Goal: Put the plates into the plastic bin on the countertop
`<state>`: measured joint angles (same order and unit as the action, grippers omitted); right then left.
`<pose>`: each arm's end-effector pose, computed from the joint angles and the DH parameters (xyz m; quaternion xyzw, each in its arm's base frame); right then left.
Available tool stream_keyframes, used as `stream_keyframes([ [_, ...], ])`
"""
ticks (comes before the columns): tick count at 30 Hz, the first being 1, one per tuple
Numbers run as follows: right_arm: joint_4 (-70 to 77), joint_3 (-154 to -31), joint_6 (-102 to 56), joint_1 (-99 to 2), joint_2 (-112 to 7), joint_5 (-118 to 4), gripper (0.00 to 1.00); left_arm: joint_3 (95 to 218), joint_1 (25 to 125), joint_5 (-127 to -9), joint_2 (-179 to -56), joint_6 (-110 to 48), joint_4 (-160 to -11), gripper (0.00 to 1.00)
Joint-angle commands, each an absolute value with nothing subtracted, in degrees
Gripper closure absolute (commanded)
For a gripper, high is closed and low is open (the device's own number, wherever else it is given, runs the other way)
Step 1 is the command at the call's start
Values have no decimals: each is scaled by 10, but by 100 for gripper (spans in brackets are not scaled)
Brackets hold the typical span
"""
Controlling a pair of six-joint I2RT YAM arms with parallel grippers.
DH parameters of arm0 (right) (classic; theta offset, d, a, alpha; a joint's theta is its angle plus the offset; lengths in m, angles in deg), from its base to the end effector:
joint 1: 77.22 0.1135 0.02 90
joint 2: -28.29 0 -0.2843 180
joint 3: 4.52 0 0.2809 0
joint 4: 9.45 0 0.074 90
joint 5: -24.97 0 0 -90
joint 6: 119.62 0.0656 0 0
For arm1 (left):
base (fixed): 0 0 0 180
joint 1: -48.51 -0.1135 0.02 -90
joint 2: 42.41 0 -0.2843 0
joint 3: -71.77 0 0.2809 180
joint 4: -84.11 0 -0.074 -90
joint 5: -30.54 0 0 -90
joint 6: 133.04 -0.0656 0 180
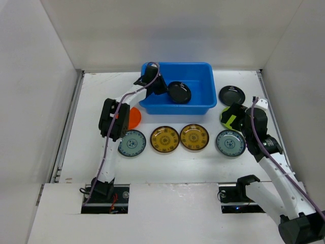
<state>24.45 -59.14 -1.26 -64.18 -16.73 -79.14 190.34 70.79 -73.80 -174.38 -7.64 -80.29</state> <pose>0.2193 0.0344 0.3048 0.1772 0.8174 0.0938 0.5401 0.5525 -0.2439 0.1931 -0.0347 0.8565 -0.3371 0.3892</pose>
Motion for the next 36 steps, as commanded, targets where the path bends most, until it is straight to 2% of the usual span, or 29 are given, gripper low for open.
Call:
stream_keyframes([
  [1, 228, -606, -4, -647, -174, -785, 0, 1936, 708, -732, -1745, -103, -793, 91],
  [4, 227, -607, -4, -645, -176, -785, 0, 1941, 708, -719, -1748, -120, -777, 88],
  [8, 230, -608, -1, -645, -172, -785, 0, 1938, 706, -712, -1735, -141, -772, 76],
  [10, 230, -610, 2, -645, -169, -785, 0, 1939, 705, -705, -1718, -153, -777, 66],
  [12, 228, -614, 2, -645, -169, -785, 0, 1948, 704, -697, -1699, -165, -780, 64],
  [19, 228, -650, -6, -667, -194, -791, 0, 1999, 703, -688, -1609, -182, -781, 26],
  [22, 220, -684, 4, -725, -255, -779, 0, 2003, 702, -689, -1552, -184, -776, 8],
  [24, 211, -705, 20, -760, -317, -763, 0, 1973, 701, -687, -1501, -188, -781, 0],
  [29, 136, -727, 53, -847, -469, -685, 0, 1839, 696, -640, -1379, -190, -798, 0],
  [36, 93, -785, 86, -956, -623, -618, 1, 1571, 654, -551, -1188, -189, -787, 0],
])
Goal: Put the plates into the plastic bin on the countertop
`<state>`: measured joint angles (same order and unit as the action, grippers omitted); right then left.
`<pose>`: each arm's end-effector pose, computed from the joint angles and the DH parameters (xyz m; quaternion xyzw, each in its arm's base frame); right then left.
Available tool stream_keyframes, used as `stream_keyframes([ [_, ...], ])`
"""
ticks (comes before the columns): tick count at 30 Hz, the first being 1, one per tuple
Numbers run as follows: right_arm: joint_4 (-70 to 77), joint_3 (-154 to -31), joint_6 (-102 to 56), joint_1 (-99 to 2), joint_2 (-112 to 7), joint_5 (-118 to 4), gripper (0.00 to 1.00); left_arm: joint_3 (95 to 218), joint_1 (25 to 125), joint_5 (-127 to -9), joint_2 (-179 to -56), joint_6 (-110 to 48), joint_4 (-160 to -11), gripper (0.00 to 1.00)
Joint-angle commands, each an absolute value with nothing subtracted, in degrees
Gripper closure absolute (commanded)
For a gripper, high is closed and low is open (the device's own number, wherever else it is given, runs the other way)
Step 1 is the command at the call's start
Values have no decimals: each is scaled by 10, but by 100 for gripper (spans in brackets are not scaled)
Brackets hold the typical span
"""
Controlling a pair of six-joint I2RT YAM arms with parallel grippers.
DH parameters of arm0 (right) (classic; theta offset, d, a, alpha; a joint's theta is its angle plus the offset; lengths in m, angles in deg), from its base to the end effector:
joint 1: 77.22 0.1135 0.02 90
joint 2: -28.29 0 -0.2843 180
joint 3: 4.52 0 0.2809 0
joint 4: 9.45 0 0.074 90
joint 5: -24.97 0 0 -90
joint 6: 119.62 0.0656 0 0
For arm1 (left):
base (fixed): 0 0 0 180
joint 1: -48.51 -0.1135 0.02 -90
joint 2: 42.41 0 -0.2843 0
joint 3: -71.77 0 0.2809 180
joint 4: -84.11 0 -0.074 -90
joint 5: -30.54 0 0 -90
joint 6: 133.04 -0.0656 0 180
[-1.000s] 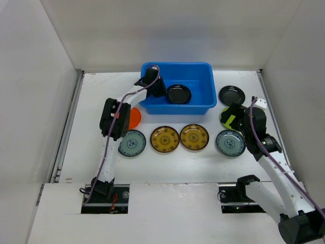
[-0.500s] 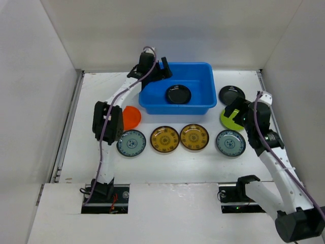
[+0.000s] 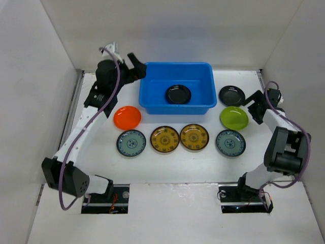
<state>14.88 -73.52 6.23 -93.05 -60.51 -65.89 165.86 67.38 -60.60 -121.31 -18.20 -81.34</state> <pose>0.3639 -0.1042 0.2054 0.4040 0.8276 0.0609 0.3849 0.3553 -0.1228 0.4676 -0.0296 0.7025 -0.2712 0.6573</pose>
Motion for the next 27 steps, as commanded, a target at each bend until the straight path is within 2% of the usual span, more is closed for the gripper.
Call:
stream_keyframes([
  [1, 90, -795, 85, -963, -638, -613, 2, 1537, 646, -542, -1164, -189, -783, 0],
  [8, 69, -856, 80, -993, -738, -569, 6, 1343, 587, -488, -1025, -176, -756, 0],
  [12, 74, -882, 77, -1001, -776, -552, 5, 1302, 565, -413, -986, -143, -730, 0],
  [17, 72, -909, 83, -1001, -812, -530, 8, 1297, 580, -263, -974, -118, -700, 0],
  [20, 73, -933, 89, -999, -832, -522, 8, 1315, 581, -211, -980, -90, -664, 0],
  [27, 85, -978, 110, -987, -878, -489, 13, 1379, 576, -242, -1043, -96, -597, 0],
])
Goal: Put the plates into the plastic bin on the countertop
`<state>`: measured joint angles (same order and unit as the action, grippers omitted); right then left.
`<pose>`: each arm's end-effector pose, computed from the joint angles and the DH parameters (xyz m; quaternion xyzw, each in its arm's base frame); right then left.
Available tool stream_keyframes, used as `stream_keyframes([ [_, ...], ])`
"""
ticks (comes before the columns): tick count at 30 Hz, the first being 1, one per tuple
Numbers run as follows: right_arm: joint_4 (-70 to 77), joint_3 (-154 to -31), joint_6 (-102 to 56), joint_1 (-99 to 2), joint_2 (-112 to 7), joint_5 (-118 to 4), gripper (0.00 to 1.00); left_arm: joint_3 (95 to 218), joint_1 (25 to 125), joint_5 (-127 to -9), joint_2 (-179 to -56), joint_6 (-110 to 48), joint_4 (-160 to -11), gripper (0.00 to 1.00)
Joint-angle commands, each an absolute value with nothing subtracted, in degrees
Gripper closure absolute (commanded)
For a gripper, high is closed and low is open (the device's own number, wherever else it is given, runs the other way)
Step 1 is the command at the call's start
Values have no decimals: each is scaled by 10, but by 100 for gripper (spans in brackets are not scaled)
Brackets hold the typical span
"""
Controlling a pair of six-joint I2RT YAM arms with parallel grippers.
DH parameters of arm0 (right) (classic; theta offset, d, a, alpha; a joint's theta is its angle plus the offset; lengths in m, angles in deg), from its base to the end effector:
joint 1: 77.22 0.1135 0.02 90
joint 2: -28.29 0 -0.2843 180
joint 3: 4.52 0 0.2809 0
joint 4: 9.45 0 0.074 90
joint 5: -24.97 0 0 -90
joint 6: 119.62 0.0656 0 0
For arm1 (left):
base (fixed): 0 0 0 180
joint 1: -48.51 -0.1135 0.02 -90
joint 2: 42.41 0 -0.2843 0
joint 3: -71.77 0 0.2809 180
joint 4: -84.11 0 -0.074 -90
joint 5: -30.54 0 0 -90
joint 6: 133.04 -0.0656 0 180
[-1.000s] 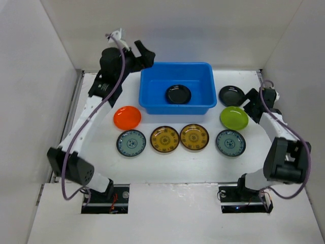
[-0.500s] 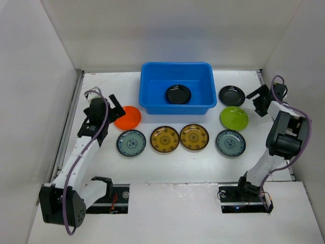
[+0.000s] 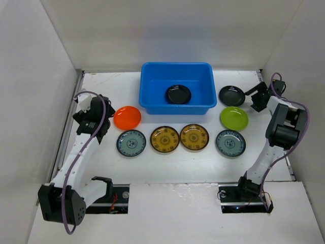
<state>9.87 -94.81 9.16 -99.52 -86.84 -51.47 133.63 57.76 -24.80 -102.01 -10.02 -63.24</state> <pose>0.4633 -0.1734 0.1569 0.4252 0.8111 0.1630 0.3671 0.2697 -0.0061 0.3051 -0.3155 0.7801 0.0700 0.5358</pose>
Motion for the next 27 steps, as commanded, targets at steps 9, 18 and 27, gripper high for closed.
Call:
stream_keyframes([
  [9, 91, -1007, 138, -970, -924, -462, 17, 1360, 550, -319, -1061, -80, -631, 13],
  [18, 94, -1020, 147, -959, -957, -460, 45, 1349, 508, -351, -1052, -96, -647, 11],
  [27, 84, -1026, 157, -959, -964, -454, 96, 1346, 479, -420, -1082, -101, -647, 22],
])
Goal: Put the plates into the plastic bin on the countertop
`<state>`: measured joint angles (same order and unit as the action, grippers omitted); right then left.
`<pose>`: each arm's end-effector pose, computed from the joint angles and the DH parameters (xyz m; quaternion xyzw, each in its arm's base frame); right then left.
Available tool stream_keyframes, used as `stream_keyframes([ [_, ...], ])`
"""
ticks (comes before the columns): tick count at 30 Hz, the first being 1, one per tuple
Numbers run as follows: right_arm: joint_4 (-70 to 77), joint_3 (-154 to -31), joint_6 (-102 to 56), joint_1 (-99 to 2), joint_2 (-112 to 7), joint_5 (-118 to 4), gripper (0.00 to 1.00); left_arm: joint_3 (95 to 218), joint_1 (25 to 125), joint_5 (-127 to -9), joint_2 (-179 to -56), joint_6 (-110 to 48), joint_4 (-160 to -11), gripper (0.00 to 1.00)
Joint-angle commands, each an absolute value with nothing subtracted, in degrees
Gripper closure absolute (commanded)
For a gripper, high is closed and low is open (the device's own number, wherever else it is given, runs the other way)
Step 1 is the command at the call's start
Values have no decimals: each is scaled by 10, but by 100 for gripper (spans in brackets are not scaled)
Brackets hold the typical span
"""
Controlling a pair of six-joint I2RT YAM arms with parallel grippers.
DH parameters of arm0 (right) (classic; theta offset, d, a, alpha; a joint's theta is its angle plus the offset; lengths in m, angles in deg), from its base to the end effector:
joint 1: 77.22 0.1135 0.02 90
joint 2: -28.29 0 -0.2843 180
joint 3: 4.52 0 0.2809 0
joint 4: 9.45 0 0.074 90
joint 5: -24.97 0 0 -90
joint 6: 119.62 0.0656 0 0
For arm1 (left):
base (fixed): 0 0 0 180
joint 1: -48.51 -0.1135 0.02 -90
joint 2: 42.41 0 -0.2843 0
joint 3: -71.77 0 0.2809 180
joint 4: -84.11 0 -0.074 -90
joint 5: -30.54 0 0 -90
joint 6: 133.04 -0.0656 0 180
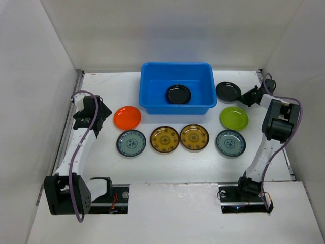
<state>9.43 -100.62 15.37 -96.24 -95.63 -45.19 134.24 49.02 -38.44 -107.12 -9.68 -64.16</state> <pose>0.4990 -0.1485 0.1196 0.4313 0.8101 0.2377 0.3181 0.2916 0.0209 0.2840 -0.3276 0.8084 0.0195 0.4887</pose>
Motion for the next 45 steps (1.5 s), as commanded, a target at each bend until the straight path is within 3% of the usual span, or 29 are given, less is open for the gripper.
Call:
stream_keyframes([
  [1, 83, -1026, 157, -959, -962, -453, 99, 1347, 476, -434, -1090, -102, -646, 23],
  [4, 76, -1021, 155, -959, -942, -454, 100, 1353, 467, -471, -1111, -103, -645, 24],
  [11, 70, -1032, 158, -959, -840, -467, 100, 1345, 466, -480, -1111, -102, -676, 7],
  [17, 87, -1067, 151, -947, -743, -479, 100, 1344, 447, -507, -1120, -67, -703, 8],
  [20, 104, -1085, 135, -910, -711, -479, 100, 1365, 442, -509, -1144, -35, -691, 12],
  [23, 125, -1105, 108, -854, -697, -474, 100, 1375, 455, -514, -1156, -23, -698, 9],
  [26, 156, -1140, 80, -783, -711, -467, 99, 1375, 464, -515, -1164, 10, -700, 0],
  [32, 198, -1214, 40, -685, -807, -481, 99, 1342, 443, -565, -1179, 97, -748, 0],
  [39, 228, -1281, 22, -666, -895, -496, 99, 1294, 449, -559, -1183, 119, -840, 0],
  [45, 250, -1288, -3, -664, -936, -517, 98, 1245, 434, -562, -1168, 118, -905, 6],
])
